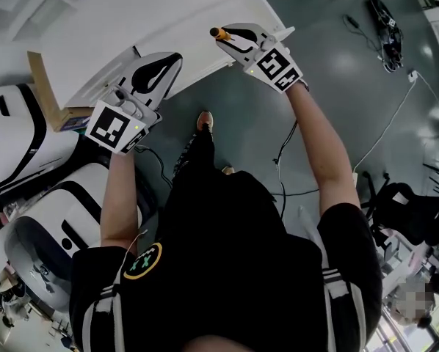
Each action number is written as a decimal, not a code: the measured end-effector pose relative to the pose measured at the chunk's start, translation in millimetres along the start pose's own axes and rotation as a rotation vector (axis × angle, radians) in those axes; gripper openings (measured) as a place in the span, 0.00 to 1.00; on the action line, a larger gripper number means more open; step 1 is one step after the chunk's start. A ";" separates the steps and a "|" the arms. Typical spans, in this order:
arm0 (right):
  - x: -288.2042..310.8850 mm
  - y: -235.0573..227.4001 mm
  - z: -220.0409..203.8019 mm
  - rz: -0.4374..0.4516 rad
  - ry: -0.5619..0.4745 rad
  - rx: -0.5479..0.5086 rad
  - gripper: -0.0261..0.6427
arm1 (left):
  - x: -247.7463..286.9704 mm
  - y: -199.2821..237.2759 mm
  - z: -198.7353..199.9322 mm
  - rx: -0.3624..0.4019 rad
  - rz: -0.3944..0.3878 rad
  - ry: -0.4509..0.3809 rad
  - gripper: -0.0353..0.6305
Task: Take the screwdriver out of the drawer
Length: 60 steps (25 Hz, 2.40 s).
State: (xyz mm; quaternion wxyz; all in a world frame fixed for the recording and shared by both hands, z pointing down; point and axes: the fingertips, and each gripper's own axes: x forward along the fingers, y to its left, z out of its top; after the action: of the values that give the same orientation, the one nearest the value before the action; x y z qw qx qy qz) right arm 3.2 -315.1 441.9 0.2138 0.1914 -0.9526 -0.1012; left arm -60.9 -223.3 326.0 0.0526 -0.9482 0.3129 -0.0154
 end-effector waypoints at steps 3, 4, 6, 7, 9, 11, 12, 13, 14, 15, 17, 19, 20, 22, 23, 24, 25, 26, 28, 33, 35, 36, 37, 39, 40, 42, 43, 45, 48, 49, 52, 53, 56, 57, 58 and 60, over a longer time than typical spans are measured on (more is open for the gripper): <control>-27.2 12.0 25.0 -0.021 -0.048 -0.002 0.22 | -2.5 -16.6 14.0 0.019 -0.005 -0.016 0.09; -36.4 16.8 32.9 -0.028 -0.063 -0.004 0.22 | -3.9 -23.0 18.5 0.025 -0.008 -0.021 0.09; -52.9 28.2 47.1 -0.039 -0.090 -0.005 0.22 | -8.7 -36.0 25.5 0.036 -0.011 -0.029 0.09; -61.1 34.3 53.2 -0.044 -0.104 -0.001 0.22 | -11.5 -42.6 28.5 0.040 -0.011 -0.031 0.09; -79.5 45.7 62.0 -0.057 -0.126 0.010 0.22 | -16.1 -56.8 35.2 0.047 -0.012 -0.035 0.09; -100.1 57.2 68.6 -0.072 -0.143 0.017 0.22 | -20.6 -73.0 43.1 0.054 -0.013 -0.043 0.09; -110.5 63.8 73.5 -0.080 -0.158 0.017 0.22 | -23.5 -82.1 47.1 0.058 -0.012 -0.048 0.09; -121.0 71.1 79.0 -0.086 -0.174 0.018 0.22 | -26.7 -91.8 51.1 0.063 -0.009 -0.053 0.09; -131.8 79.0 84.1 -0.092 -0.189 0.019 0.22 | -30.3 -102.5 55.3 0.069 -0.006 -0.058 0.09; -143.0 87.4 88.7 -0.097 -0.202 0.021 0.22 | -33.9 -113.9 59.4 0.075 -0.004 -0.061 0.09; -165.1 104.9 96.7 -0.104 -0.222 0.024 0.22 | -40.8 -137.7 66.8 0.085 -0.007 -0.064 0.09; -185.6 123.1 103.9 -0.110 -0.237 0.026 0.22 | -48.0 -160.5 73.3 0.095 -0.013 -0.063 0.09; -195.3 132.2 107.1 -0.113 -0.243 0.028 0.22 | -51.6 -171.2 76.3 0.098 -0.015 -0.063 0.09; -213.7 150.2 112.3 -0.116 -0.252 0.030 0.22 | -58.3 -191.9 81.1 0.103 -0.015 -0.059 0.09; -222.2 159.2 114.4 -0.116 -0.258 0.031 0.22 | -61.4 -201.9 83.1 0.104 -0.015 -0.057 0.09; -230.2 168.3 116.0 -0.116 -0.263 0.033 0.22 | -64.6 -211.5 84.9 0.103 -0.017 -0.055 0.09; -237.4 177.2 117.4 -0.116 -0.268 0.034 0.22 | -67.9 -220.6 86.5 0.101 -0.019 -0.054 0.09; -244.1 185.4 118.5 -0.118 -0.272 0.036 0.22 | -71.1 -229.0 87.9 0.099 -0.022 -0.053 0.09; -256.1 198.7 121.6 -0.125 -0.281 0.040 0.22 | -76.5 -242.9 90.5 0.097 -0.027 -0.050 0.09; -280.6 222.5 131.3 -0.148 -0.317 0.046 0.22 | -85.3 -266.6 90.9 0.087 -0.043 -0.039 0.09; -287.2 228.6 134.8 -0.159 -0.332 0.054 0.22 | -88.3 -271.6 89.5 0.083 -0.051 -0.034 0.09; -290.3 231.3 136.2 -0.164 -0.338 0.057 0.22 | -89.5 -273.6 89.0 0.082 -0.055 -0.032 0.09; -293.3 233.8 137.2 -0.168 -0.341 0.060 0.22 | -90.5 -275.1 88.6 0.081 -0.059 -0.030 0.09; -298.1 237.5 138.6 -0.181 -0.342 0.066 0.22 | -92.8 -275.6 88.0 0.078 -0.067 -0.029 0.09; -299.8 239.2 139.6 -0.188 -0.342 0.070 0.22 | -94.3 -274.7 87.9 0.077 -0.070 -0.029 0.09; -302.1 243.1 141.5 -0.201 -0.341 0.078 0.22 | -97.7 -272.1 87.8 0.075 -0.076 -0.030 0.09; -302.6 245.2 142.1 -0.206 -0.338 0.080 0.22 | -99.2 -270.6 88.0 0.075 -0.079 -0.032 0.09; -302.8 249.5 142.8 -0.214 -0.333 0.086 0.22 | -102.1 -268.1 88.5 0.074 -0.084 -0.038 0.09; -301.6 255.9 145.5 -0.229 -0.333 0.098 0.22 | -107.6 -265.9 90.1 0.077 -0.097 -0.046 0.09; -300.2 257.6 147.3 -0.235 -0.334 0.101 0.22 | -109.8 -264.5 90.9 0.077 -0.101 -0.050 0.09; -292.5 261.9 153.7 -0.247 -0.336 0.106 0.22 | -117.5 -259.0 92.5 0.078 -0.112 -0.058 0.09; -290.0 263.5 155.9 -0.250 -0.338 0.108 0.22 | -120.2 -257.6 92.9 0.079 -0.114 -0.060 0.09; -284.2 267.9 161.4 -0.255 -0.342 0.110 0.22 | -127.2 -254.4 93.9 0.080 -0.119 -0.066 0.09; -282.2 269.0 162.4 -0.256 -0.341 0.110 0.22 | -129.3 -253.3 93.9 0.080 -0.121 -0.068 0.09; -280.2 269.9 163.0 -0.258 -0.339 0.110 0.22 | -131.3 -252.2 93.8 0.079 -0.122 -0.069 0.09; -276.4 271.1 164.0 -0.260 -0.335 0.108 0.22 | -135.3 -250.1 93.6 0.078 -0.123 -0.070 0.09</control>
State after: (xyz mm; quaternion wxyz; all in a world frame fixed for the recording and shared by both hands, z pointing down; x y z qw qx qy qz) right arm 73.8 61.6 268.9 0.0273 0.3041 -0.9462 -0.1073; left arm -15.8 65.4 260.9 0.0994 -0.9628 0.2513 0.0027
